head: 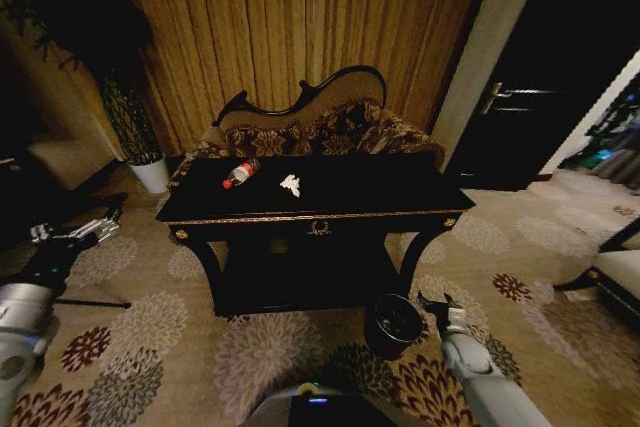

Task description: Move to the front of the table and place the trash on the table into the trash bin.

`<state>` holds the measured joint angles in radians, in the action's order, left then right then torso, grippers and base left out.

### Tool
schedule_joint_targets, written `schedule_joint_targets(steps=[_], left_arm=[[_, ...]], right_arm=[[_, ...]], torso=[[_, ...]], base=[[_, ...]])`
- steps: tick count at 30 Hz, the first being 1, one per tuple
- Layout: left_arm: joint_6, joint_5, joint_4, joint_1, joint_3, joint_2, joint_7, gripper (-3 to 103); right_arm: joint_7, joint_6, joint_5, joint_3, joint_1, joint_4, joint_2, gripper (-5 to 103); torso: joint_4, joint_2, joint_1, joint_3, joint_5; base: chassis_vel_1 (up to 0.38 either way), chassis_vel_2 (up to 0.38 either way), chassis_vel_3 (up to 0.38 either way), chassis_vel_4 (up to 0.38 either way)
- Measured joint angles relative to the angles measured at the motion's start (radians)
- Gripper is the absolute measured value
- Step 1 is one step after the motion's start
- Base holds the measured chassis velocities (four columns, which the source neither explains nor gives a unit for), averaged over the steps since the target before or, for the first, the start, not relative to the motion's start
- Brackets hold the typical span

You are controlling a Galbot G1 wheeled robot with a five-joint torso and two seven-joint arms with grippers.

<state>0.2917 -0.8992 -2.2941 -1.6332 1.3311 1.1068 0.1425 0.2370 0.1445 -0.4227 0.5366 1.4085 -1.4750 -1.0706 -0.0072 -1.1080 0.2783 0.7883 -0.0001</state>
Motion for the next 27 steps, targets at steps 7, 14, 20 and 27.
schedule_joint_targets(steps=[7,14,20,27], left_arm=[[0.0,0.0,0.001,-0.001,0.0,0.001,0.0,100],[0.0,0.002,0.001,0.003,-0.005,0.003,0.001,100],[0.0,0.002,0.0,0.005,-0.007,0.005,0.001,100],[0.0,0.002,-0.001,0.003,-0.006,0.007,0.001,100]], right_arm=[[0.0,-0.002,0.001,-0.001,-0.001,0.001,-0.002,100],[0.001,-0.007,-0.001,0.0,0.01,-0.025,-0.003,100],[0.005,-0.008,-0.064,0.035,0.018,-0.135,-0.008,100],[0.007,-0.058,-0.129,0.077,0.027,-0.326,0.037,100]], torso=[[0.0,0.0,0.0,0.0,0.0],[0.0,0.0,0.0,0.0,0.0],[0.0002,0.0,0.0,0.0,0.0],[0.0,0.0,0.0,0.0,0.0]], base=[[0.0,0.0,0.0,0.0],[0.0,0.0,0.0,0.0],[0.0,0.0,0.0,0.0],[0.0,0.0,0.0,0.0]])
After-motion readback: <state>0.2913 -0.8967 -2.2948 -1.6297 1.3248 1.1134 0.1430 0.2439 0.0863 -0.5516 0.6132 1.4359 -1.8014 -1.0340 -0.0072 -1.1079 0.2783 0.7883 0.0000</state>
